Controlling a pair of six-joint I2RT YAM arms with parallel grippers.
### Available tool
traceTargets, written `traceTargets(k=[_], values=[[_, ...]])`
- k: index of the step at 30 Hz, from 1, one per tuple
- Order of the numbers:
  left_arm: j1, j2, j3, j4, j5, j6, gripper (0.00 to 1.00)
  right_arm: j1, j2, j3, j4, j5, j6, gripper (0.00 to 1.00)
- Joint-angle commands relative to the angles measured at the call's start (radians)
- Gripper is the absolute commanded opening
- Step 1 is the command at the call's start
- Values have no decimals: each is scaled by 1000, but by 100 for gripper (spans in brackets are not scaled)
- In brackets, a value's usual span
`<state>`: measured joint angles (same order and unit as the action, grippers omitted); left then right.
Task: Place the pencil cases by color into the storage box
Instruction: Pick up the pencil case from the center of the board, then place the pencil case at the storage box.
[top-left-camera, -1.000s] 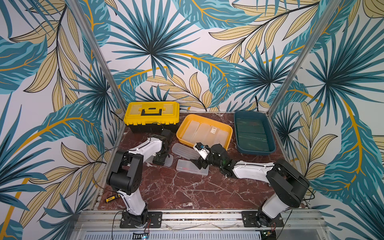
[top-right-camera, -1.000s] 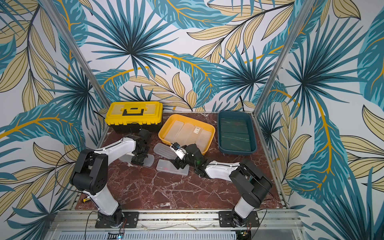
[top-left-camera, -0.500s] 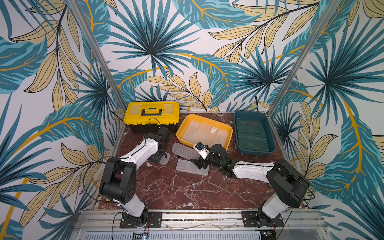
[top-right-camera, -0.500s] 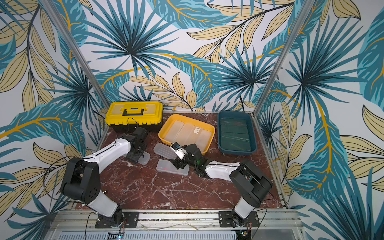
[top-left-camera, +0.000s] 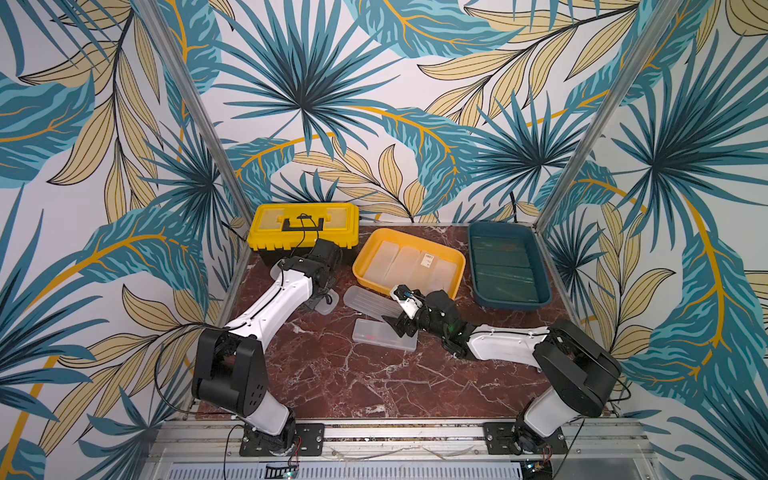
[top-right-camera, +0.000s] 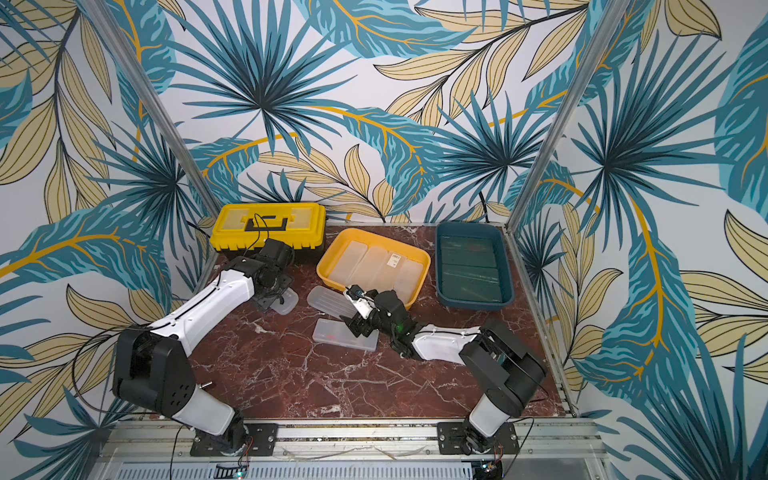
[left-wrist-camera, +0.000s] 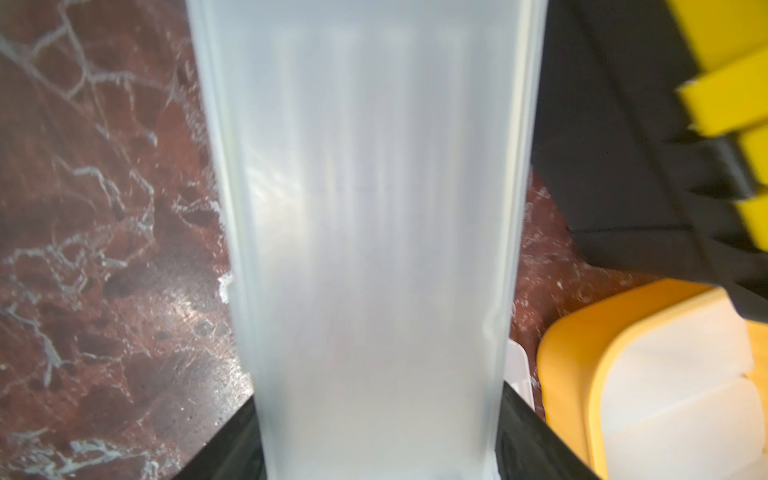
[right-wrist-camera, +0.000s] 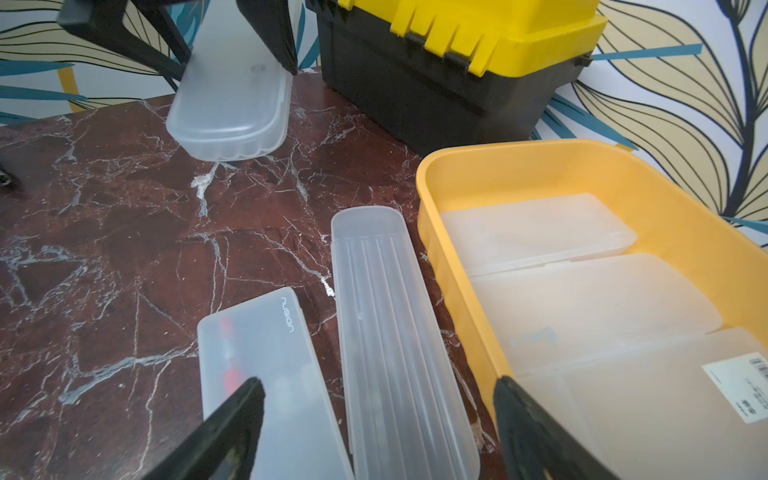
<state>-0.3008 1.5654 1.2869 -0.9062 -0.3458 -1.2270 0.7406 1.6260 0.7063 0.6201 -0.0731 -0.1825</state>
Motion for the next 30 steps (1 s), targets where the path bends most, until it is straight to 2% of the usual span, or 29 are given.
traceTargets(k=[1,10,19,30], values=[[-23,-8,87,-3,-41,121,75,5,-41,-34,63,49,36,86],[-123,41,228,-3,-114,308,76,-1,-88,-78,124,126,99,87],[-215,197,405,-1,-37,469,76,-81,-191,-180,213,178,210,87],[-274,395,607,33,129,757,76,-184,-242,-230,203,228,300,87]])
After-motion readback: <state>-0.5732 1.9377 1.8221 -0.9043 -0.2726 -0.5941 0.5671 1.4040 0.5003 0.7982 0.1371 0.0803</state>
